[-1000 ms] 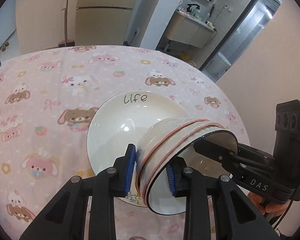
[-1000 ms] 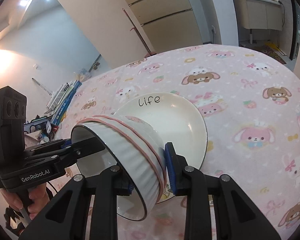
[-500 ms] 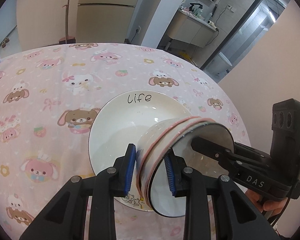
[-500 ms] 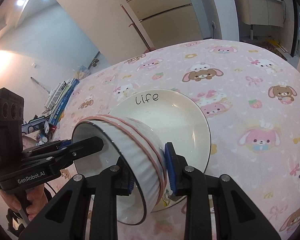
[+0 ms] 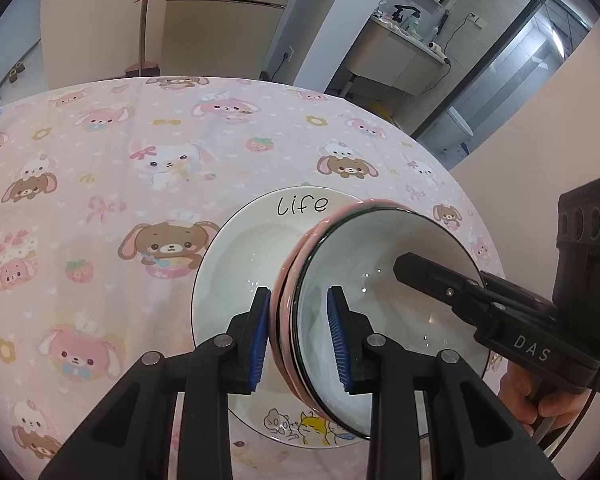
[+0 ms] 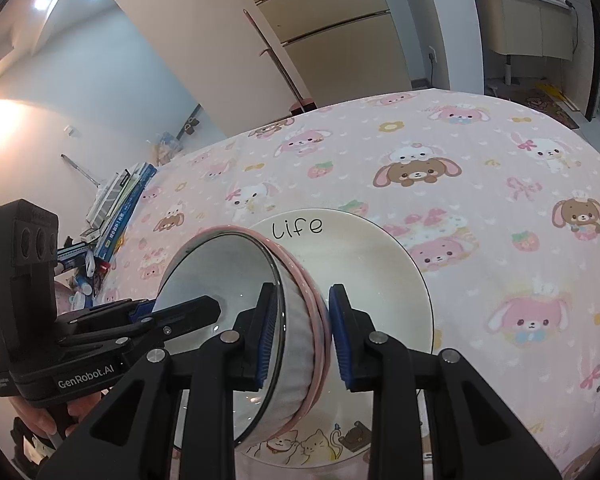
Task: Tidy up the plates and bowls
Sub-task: 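Carry the bowl stack with both tools and lower it onto the 'life' plate, then open both tools and raise them away from the bowls on the plates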
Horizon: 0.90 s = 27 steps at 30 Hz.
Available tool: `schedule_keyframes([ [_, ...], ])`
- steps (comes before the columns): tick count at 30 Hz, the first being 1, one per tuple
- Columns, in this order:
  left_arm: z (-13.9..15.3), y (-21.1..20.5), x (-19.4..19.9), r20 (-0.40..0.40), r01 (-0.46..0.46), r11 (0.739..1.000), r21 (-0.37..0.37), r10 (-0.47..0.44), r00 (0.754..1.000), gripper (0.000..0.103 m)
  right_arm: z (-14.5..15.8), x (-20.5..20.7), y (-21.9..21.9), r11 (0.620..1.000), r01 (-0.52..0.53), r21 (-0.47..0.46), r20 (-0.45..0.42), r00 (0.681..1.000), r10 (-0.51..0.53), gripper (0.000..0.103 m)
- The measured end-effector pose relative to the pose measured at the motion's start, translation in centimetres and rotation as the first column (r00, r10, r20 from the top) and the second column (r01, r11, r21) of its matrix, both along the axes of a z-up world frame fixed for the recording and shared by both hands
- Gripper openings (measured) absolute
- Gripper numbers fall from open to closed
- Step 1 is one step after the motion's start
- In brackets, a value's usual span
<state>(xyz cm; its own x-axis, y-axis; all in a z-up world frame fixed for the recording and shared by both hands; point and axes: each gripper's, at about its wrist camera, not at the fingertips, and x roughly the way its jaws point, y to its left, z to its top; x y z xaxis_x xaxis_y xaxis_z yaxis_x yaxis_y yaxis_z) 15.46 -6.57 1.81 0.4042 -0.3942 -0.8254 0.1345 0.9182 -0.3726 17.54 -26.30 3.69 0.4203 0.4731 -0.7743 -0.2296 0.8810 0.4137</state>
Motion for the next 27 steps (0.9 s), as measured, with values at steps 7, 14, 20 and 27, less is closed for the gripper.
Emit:
schedule_keyframes([
  [7,-0.4,-0.1,0.4,-0.003,-0.003,1.000,0.008,0.003,1.000,0.030,-0.8,1.0,-0.2,1.000,0.008,0.006,-0.023,1.000,-0.008,0.026],
  [14,-0.6,-0.1,0.7,0.001,0.002,1.000,0.007,-0.002,1.000,0.030,-0.8,1.4,0.3,1.000,0.001,-0.024,-0.026,1.000,-0.002,0.027],
  [20,-0.4,0.0,0.6,0.024,0.004,1.000,0.009,-0.005,1.000,0.030,-0.6,1.6,0.6,0.999,-0.006,-0.052,-0.036,0.999,0.004,0.026],
  [27,1.6,0.4,-0.6,0.139,-0.021,0.998,0.051,0.014,0.990,0.030,2.1,0.4,0.6,0.995,0.011,-0.101,0.083,0.997,-0.002,0.026],
])
